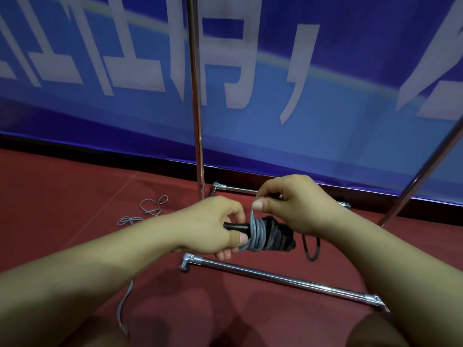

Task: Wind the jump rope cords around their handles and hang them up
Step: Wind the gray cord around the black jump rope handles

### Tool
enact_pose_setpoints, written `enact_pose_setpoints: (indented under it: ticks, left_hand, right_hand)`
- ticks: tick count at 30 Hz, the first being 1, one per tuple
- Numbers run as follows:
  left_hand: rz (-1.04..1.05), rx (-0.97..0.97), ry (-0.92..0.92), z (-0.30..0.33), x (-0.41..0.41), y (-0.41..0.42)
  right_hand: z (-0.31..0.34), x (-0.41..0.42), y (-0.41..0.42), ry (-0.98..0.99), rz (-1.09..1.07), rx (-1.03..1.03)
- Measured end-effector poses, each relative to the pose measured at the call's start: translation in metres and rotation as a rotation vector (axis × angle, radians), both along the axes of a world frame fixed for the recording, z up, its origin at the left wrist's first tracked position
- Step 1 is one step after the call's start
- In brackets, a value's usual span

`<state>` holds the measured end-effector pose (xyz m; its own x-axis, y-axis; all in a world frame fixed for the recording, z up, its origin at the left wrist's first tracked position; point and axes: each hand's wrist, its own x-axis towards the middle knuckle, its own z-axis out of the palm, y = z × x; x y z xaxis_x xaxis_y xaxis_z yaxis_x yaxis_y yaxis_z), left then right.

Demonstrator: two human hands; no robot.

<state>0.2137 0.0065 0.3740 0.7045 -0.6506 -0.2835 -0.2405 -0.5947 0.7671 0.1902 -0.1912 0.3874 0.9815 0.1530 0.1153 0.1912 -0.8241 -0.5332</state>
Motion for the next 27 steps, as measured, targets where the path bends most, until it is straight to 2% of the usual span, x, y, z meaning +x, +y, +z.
enact_pose_setpoints:
  ticks: [5,14,16,20,24,27]
  left_hand:
    - [-0.201,0.023,0.091,0.009,-0.010,0.002]
    - [-0.192,-0.362,0.274,0.018,-0.008,0.003]
    - [-0.139,-0.442,0.286,0.017,-0.007,0.000]
    - [0.018,-0.589,0.294,0.016,-0.007,-0.008]
    - [0.308,-0.690,0.205,0.014,-0.003,-0.013]
    - [0.450,-0.716,0.160,0.013,0.002,-0.012]
  right_hand:
    - [-0.002,0.003,-0.015,0.107,-0.049,0.108]
    - [-0.010,0.005,-0.030,0.178,0.029,0.604]
    - [-0.010,0.006,-0.031,0.192,0.010,0.647]
    - [-0.015,0.005,-0.025,0.217,-0.147,0.428]
    - [-0.016,0.000,-0.004,0.243,-0.063,0.521]
    - [-0.010,-0.004,0.007,0.325,0.025,0.450]
